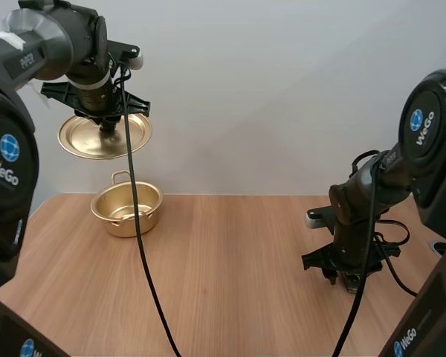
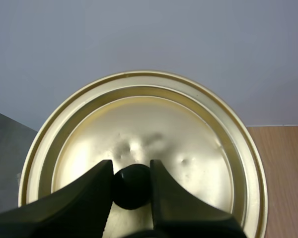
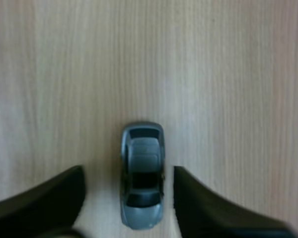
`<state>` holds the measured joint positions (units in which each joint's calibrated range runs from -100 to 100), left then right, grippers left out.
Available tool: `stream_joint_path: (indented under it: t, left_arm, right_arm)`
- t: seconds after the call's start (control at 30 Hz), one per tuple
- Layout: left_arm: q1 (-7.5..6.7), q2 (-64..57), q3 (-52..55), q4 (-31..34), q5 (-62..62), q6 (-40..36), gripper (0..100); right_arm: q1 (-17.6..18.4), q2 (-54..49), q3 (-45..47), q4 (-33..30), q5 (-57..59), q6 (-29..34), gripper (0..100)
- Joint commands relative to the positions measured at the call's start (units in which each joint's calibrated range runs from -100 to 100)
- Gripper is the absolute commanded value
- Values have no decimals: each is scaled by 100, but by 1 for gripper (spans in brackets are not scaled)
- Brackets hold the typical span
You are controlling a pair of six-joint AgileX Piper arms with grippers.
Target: Open the pot, put the car inside, and close it
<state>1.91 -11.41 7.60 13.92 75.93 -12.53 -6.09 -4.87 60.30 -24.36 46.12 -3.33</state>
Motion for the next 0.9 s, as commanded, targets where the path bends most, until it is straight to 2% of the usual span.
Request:
stream_joint_path:
  t: [0.0,0.03,0.27,0.5,0.73,0.87]
  left_arm:
    - [0,-72,-7,-39,40,-3,0]
    - [0,-135,-7,-39,87,-3,0]
    - [0,-902,-7,-39,194,312,0]
    - [0,-2438,-7,-39,976,338,0]
    - [0,-3967,-7,-39,1328,338,0]
    - [0,-4621,-7,-39,1715,338,0]
  right_arm:
    - [0,21,24,20,219,112,0]
    - [0,21,24,20,269,246,0]
    - [0,-90,-74,-50,-255,176,0]
    - [106,-537,-1301,209,-185,-181,0]
    - [614,-730,-2675,1016,218,-857,0]
    - [985,-718,-3122,1227,142,-934,0]
